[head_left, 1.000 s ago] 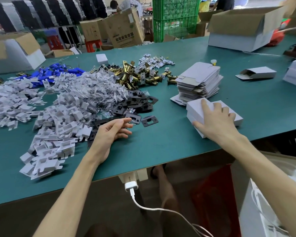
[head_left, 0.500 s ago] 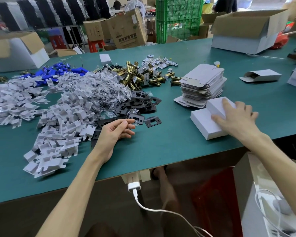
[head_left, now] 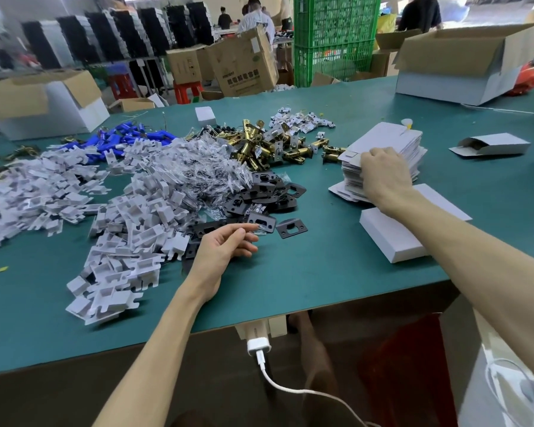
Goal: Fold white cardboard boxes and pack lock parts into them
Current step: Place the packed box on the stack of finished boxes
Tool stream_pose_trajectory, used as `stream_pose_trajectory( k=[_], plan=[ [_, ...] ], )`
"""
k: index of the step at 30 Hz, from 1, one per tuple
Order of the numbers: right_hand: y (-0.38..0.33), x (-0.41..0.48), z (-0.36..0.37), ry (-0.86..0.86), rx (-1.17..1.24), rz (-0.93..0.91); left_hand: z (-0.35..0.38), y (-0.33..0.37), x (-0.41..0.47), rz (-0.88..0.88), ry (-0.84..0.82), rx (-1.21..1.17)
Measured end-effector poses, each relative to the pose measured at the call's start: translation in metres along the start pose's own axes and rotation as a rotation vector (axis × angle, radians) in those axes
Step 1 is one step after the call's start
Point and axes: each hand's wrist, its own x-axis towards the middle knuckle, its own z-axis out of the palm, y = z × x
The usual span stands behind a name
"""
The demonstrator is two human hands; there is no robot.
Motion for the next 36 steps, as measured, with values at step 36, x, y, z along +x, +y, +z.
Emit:
stream_pose_trajectory(
  k=[36],
  plan=[
    [-0.160,-0.134,0.025,0.001,1.491,-0.252,-0.018,0.012,-0.002,-0.144,0.110,-0.546]
  ],
)
